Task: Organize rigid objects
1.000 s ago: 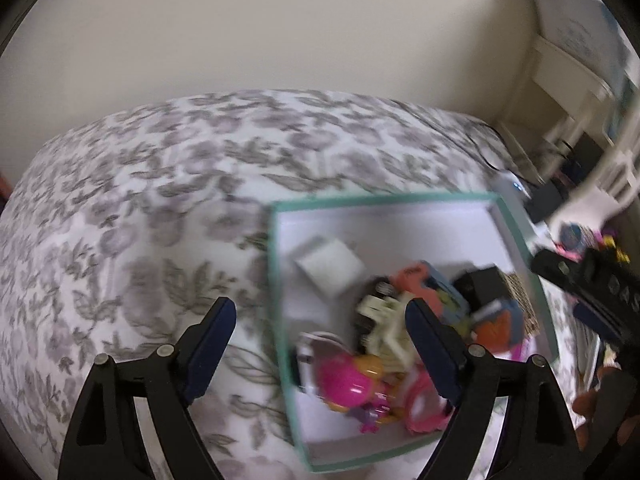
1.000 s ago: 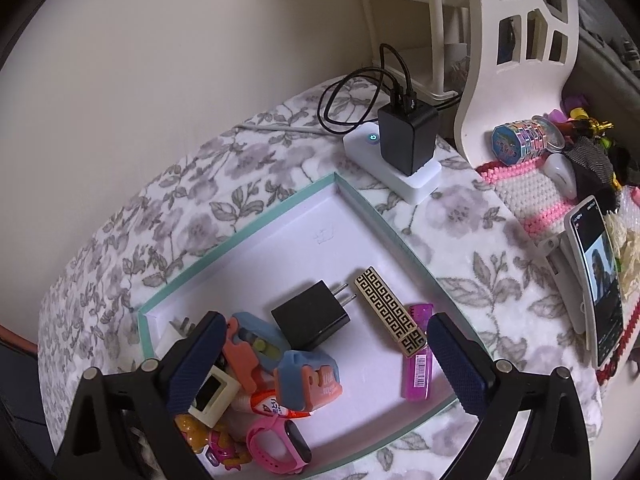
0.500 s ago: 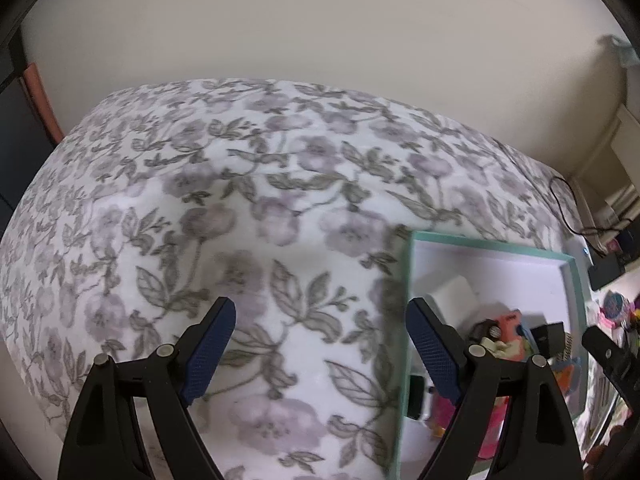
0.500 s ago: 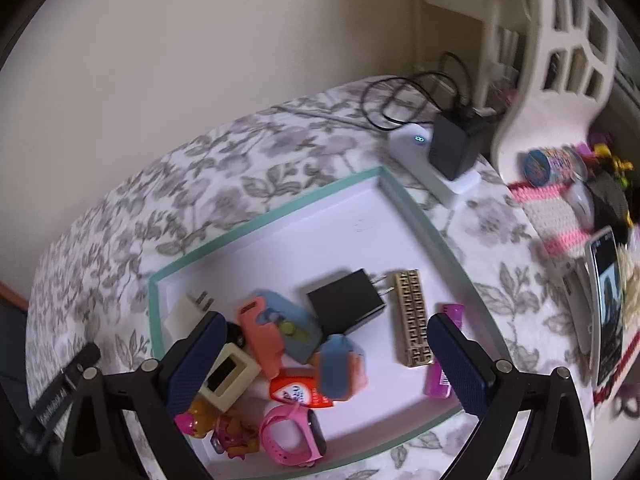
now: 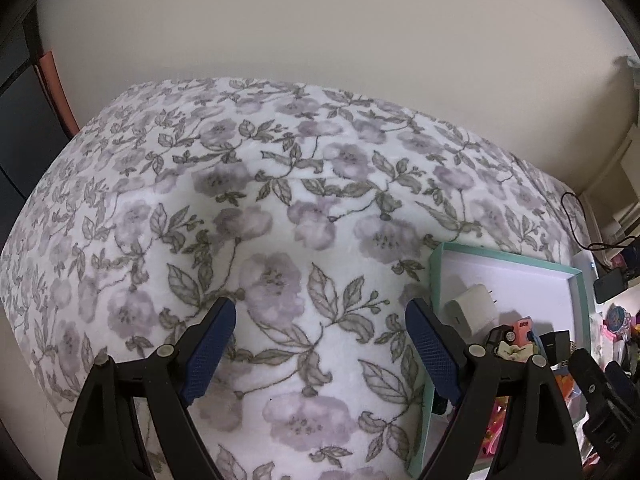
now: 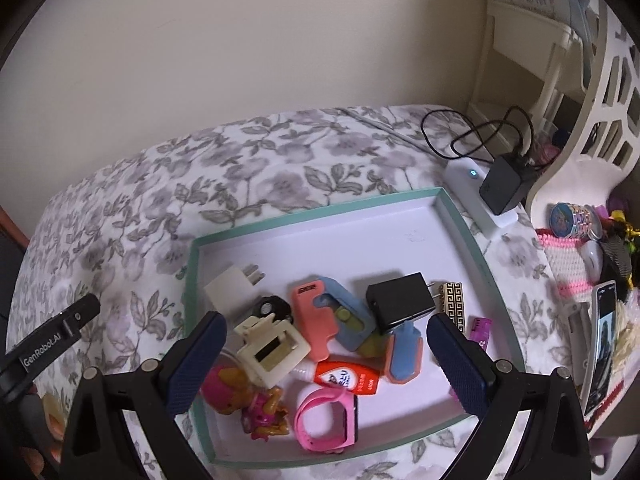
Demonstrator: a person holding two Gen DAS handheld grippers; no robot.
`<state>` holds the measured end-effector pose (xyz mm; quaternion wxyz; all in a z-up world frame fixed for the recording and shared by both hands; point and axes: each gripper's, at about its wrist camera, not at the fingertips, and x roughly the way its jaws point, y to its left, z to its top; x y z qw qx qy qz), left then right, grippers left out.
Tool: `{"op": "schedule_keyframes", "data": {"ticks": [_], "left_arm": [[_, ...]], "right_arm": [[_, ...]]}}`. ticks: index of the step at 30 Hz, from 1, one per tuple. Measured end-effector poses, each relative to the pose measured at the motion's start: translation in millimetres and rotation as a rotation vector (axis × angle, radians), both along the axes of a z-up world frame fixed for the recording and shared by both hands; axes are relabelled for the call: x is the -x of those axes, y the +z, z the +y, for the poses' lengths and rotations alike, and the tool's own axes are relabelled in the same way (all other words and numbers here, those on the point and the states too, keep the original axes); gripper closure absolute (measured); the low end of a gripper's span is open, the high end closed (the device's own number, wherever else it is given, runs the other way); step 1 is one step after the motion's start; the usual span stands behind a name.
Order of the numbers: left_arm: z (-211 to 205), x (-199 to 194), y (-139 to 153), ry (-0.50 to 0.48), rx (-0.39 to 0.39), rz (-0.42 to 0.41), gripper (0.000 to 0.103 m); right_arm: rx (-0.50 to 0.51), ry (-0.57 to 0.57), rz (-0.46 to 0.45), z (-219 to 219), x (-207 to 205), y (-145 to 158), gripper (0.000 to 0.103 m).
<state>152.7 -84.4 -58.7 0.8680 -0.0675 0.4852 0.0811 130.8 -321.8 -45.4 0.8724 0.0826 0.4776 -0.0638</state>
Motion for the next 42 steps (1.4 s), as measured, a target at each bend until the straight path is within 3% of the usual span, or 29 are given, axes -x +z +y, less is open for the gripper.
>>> {"op": "schedule_keyframes", "data": {"ticks": [14,26,33,42], "left_arm": [[-6,39,35,-0.057,-0.088,-0.089,0.016],[-7,82,44,-0.091,-0.158,-0.107,0.016],[-8,97,41,-0.085,-0.215,-0.08,0.016],[-5,101,39,-0.074,-0.215,-0.045,0.016]], "right_arm": [[0.023,0.033,-0.047,16,29,22,0.001],[0.011,0.086,-0.092,28,61,36,0.001],[0.04,0.088,-0.094,31,76,38,0.001],[0.054,0.087,-0.092,32,84,38,0.001]]}}
